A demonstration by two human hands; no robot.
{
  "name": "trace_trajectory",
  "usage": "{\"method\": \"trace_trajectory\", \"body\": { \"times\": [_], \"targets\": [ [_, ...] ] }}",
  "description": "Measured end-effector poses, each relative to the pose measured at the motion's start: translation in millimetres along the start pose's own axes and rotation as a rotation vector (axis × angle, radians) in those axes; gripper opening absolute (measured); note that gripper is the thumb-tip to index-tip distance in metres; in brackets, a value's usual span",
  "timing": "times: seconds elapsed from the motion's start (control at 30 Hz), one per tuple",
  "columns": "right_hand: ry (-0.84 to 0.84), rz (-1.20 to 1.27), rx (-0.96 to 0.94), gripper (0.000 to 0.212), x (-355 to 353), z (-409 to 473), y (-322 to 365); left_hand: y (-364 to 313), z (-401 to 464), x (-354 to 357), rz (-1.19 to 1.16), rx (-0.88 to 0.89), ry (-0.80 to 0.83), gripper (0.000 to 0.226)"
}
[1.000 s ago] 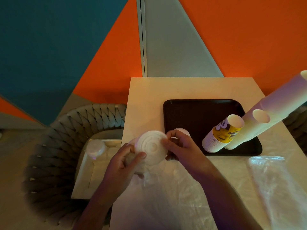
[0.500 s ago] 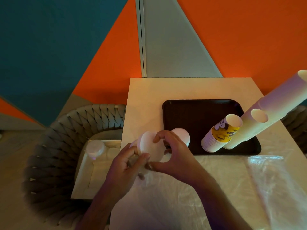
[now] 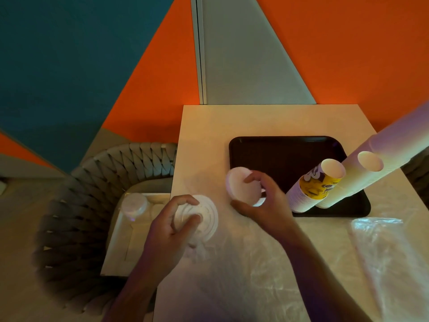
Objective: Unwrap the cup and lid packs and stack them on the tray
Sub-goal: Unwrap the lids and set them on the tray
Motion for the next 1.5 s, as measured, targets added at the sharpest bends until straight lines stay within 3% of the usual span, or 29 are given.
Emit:
{"method": "trace_trajectory", "body": {
  "times": [0.1, 0.23, 0.43, 0.67, 0.83, 1.13, 1.23, 1.37, 1.43, 1.5],
  "targets": [
    [-0.053, -0.181, 0.057, 0.056, -16, 22, -28, -2, 2, -1, 0.043, 0.021, -0.012, 0.028],
    [0.008, -0.385, 0.132, 0.062, -21, 41, -66, 2, 4, 1, 0.082, 0.015, -0.021, 0.044],
    [0.087, -0.507, 0.159, 0.066, -15, 48, -91, 10, 7, 2, 0.092, -0.007, -0.01, 0.039],
    [0.093, -0.462, 0.163, 0.066, -13, 43, -99, 15, 10, 5, 0.095, -0.028, 0.007, 0.047],
    [0.053, -0.414, 0.18, 0.065, -16, 40, -104, 16, 11, 6, 0.067, -0.035, -0.003, 0.034],
    [0.0, -0.384, 0.192, 0.064, -12, 35, -110, 15, 10, 6, 0.068, -0.026, -0.017, 0.038],
    [0.012, -0.401, 0.184, 0.068, -13, 35, -109, 15, 9, 5, 0.075, -0.028, -0.027, 0.049],
    [-0.028, -0.435, 0.185, 0.077, -13, 31, -93, 16, 8, 4, 0.051, -0.042, -0.039, 0.045],
    [-0.067, -0.369, 0.147, 0.066, -11, 29, -76, 16, 8, 4, 0.038, -0.045, -0.042, 0.048],
    [-0.074, -0.147, 0.166, 0.041, -6, 25, -55, 15, 7, 4, 0.029, -0.045, -0.037, 0.049]
  ]
}}
Point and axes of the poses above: each hand's wrist, its own z-axis towards the middle knuckle, its own x-axis out of the palm, y = z × x, the point moved 4 cm from there along z, towards the middle knuckle, and after that the axes turned 15 degrees about z, right-handed, at the moved point
